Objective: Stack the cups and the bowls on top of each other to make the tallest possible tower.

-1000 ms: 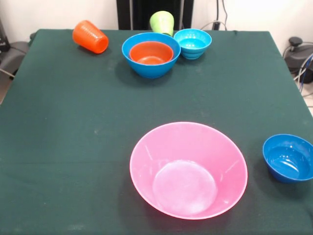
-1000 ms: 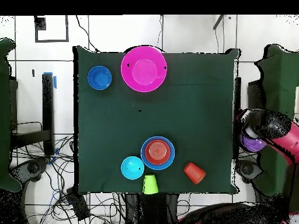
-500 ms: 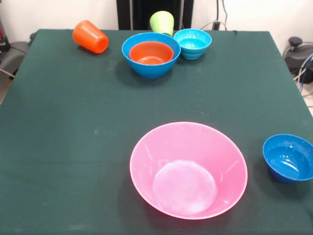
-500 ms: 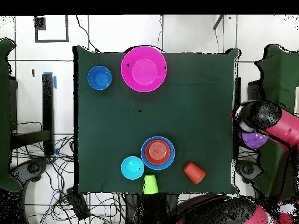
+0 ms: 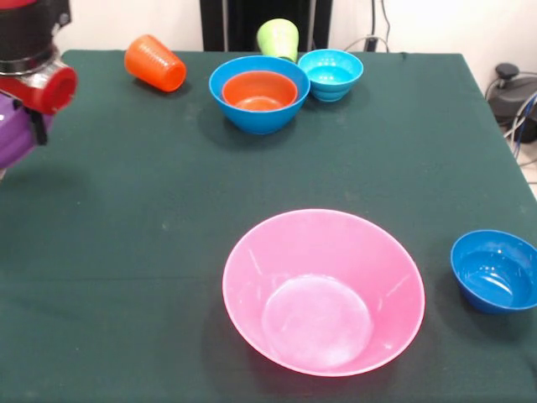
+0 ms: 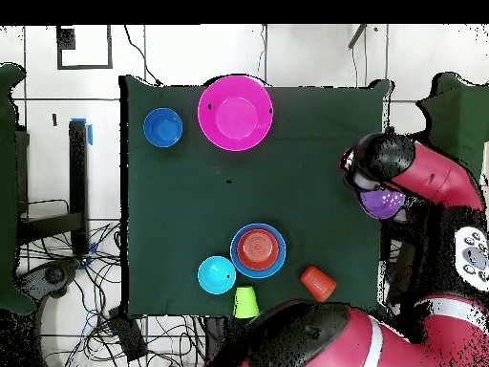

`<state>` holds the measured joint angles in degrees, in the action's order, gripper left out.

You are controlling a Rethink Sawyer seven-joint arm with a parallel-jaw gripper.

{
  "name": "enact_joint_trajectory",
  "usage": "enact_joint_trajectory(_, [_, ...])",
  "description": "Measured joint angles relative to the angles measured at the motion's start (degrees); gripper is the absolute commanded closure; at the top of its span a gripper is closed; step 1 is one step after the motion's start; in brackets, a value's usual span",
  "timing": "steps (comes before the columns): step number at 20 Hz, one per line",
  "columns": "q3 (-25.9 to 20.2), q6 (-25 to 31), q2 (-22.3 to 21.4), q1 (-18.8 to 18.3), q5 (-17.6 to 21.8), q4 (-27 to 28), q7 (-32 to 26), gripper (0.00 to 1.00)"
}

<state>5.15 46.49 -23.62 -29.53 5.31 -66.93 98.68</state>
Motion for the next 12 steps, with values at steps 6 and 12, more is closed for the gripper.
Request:
enact_joint_trajectory(6, [0.0,0.0,0.0,0.9,-2.0,-0.6,0.0,1.00])
enact_joint_trajectory(12, [0.3,0.0,-0.6,1.0,-2.8,-2.5,0.0,1.00])
